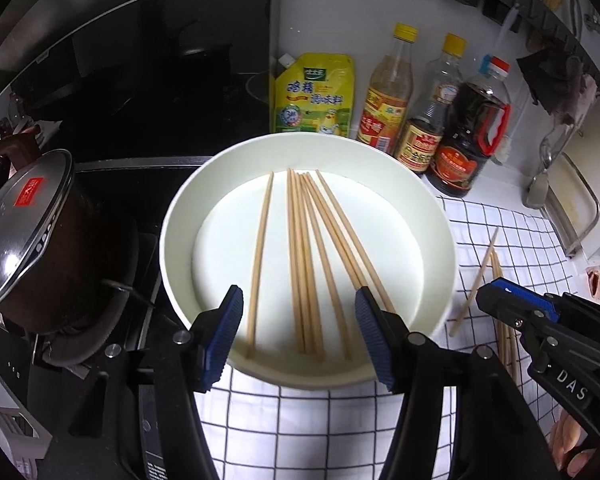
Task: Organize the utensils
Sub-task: 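Move both grippers back toward the remaining chopsticks on the mat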
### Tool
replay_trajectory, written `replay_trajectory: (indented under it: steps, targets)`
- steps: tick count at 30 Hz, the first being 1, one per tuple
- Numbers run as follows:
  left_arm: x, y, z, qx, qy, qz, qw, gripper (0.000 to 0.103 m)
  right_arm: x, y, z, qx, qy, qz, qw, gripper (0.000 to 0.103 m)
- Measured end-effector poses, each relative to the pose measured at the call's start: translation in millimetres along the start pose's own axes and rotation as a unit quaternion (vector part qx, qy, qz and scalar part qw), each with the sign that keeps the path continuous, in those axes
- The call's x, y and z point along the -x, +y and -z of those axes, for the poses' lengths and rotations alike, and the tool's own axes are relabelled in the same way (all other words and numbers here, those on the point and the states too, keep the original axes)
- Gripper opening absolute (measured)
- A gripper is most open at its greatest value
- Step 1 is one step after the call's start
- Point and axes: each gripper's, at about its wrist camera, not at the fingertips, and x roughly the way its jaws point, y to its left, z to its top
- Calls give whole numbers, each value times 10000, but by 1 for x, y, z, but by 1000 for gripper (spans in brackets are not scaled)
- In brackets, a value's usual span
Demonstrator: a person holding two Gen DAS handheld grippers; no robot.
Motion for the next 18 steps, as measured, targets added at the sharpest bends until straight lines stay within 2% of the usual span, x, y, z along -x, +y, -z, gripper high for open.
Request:
replay_trajectory:
  steps: [7, 18]
  targets:
    - [6, -24, 15, -121, 72, 104, 9998, 59, 20, -27, 22, -209, -43, 93, 9997, 22]
    - [1, -83, 32, -477, 187, 462, 9976, 60, 36, -91, 63, -731, 83, 438, 9963, 23]
